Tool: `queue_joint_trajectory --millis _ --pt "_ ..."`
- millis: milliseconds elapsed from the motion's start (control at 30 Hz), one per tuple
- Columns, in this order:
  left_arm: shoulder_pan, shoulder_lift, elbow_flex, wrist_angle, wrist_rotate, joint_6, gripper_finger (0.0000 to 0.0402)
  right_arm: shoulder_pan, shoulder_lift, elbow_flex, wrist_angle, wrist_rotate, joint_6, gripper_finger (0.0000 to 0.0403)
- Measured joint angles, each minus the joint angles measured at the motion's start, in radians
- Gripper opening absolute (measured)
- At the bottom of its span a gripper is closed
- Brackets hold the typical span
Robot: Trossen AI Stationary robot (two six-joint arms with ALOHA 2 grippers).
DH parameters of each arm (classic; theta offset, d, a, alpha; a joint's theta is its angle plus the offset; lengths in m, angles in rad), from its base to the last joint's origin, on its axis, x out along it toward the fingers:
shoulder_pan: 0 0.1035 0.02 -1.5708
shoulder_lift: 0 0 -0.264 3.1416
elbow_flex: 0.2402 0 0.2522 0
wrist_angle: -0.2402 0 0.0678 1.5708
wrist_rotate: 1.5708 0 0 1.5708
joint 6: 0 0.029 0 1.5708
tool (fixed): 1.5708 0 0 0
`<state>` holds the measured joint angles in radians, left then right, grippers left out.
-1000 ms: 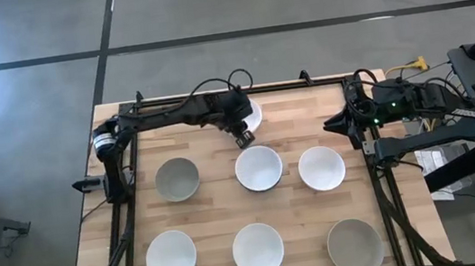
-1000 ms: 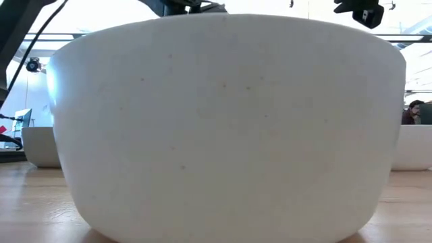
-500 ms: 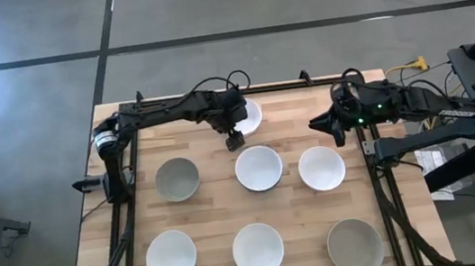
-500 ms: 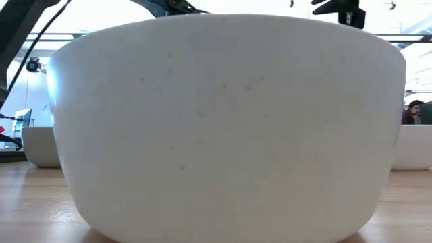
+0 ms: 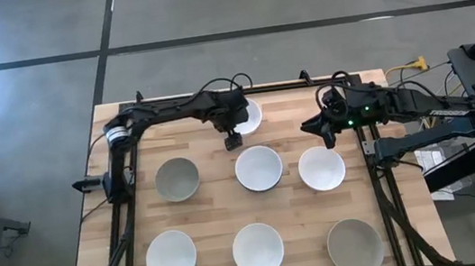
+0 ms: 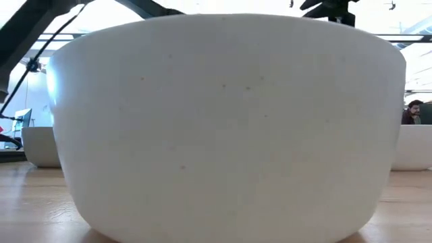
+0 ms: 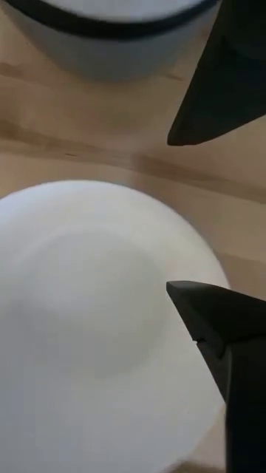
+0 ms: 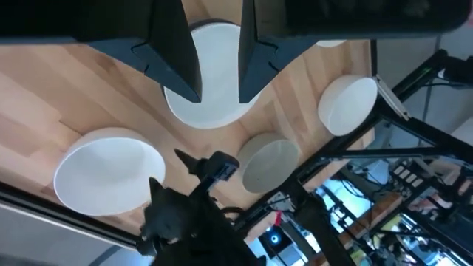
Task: Nest bowls inside each other
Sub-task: Stack the white bowl on the other white bowl
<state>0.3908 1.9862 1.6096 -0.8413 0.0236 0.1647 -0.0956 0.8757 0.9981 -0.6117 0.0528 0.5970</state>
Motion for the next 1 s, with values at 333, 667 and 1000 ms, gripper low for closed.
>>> queue_joint_trajectory --millis 333,667,1000 --pt "0.004 0.114 0.019 -0.006 -0.005 0.002 0.0272 -0.001 -0.004 0.0 -0.003 0.0 0.004 0.0086" --pt "0.006 0.109 0.028 -0.017 -0.005 0.01 0.004 -0.001 -0.002 0.0 0.0 0.021 0.006 0.0086" --pt "0.006 0.054 0.032 -0.111 -0.01 0.078 0.0002 -0.001 -0.002 0.0 0.075 0.027 0.031 0.0086"
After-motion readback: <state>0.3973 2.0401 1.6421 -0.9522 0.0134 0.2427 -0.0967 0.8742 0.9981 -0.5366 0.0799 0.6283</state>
